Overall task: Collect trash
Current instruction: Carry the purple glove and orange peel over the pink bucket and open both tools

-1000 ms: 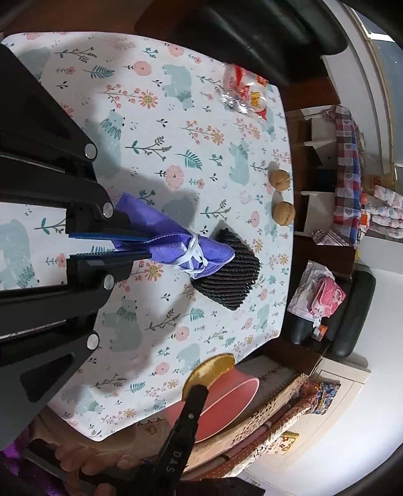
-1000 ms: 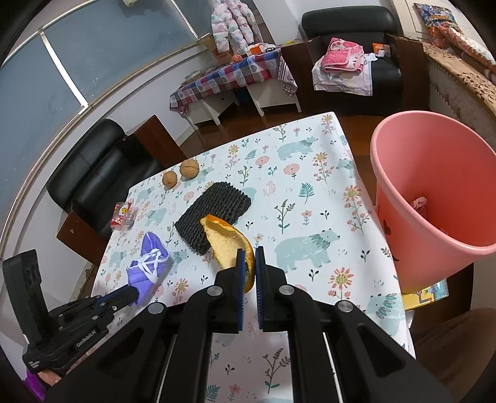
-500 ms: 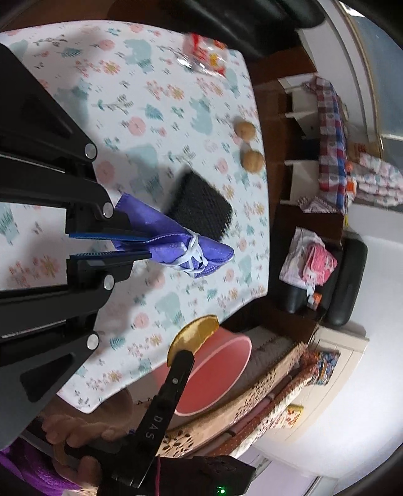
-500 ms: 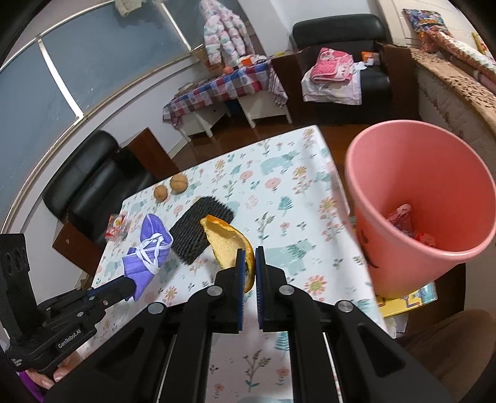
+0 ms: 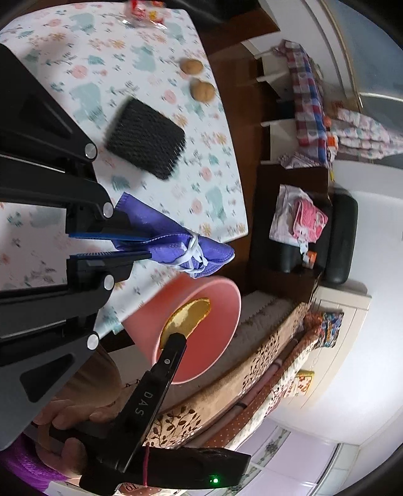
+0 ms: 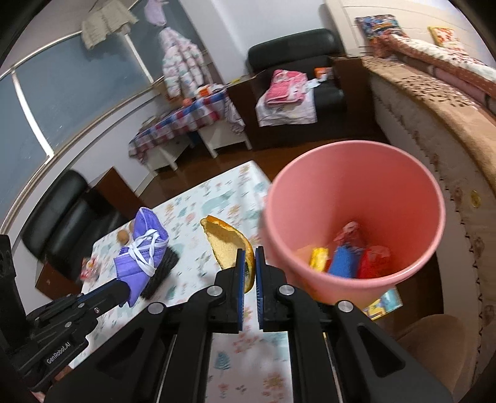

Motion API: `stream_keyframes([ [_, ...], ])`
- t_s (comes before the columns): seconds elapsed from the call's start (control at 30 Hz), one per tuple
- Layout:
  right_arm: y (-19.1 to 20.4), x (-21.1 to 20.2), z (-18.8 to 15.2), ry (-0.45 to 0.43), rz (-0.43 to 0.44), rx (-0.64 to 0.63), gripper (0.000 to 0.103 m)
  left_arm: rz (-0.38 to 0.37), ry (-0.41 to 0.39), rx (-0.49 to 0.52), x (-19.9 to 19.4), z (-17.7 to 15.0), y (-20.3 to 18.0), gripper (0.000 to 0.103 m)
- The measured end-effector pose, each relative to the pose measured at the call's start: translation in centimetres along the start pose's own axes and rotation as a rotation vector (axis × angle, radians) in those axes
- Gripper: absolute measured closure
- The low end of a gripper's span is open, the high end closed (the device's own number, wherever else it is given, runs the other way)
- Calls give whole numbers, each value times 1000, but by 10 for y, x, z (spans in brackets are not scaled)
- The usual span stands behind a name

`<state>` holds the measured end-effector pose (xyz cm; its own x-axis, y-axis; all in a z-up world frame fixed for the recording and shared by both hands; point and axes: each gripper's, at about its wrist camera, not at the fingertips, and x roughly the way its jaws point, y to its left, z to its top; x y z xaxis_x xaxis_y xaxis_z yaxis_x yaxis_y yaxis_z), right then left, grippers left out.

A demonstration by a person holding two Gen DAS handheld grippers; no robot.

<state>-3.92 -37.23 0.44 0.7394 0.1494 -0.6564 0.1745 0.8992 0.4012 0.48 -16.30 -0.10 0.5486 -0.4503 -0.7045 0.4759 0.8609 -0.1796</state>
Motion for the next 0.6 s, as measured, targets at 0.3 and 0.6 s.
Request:
stream_keyframes([
  [0.3, -35, -9, 11, -68, -109, 38, 96, -45, 14, 74, 31, 22, -43, 98],
  [0.6, -65, -13, 17, -103, -200, 66, 96, -92, 76, 100, 72, 39, -74, 97],
])
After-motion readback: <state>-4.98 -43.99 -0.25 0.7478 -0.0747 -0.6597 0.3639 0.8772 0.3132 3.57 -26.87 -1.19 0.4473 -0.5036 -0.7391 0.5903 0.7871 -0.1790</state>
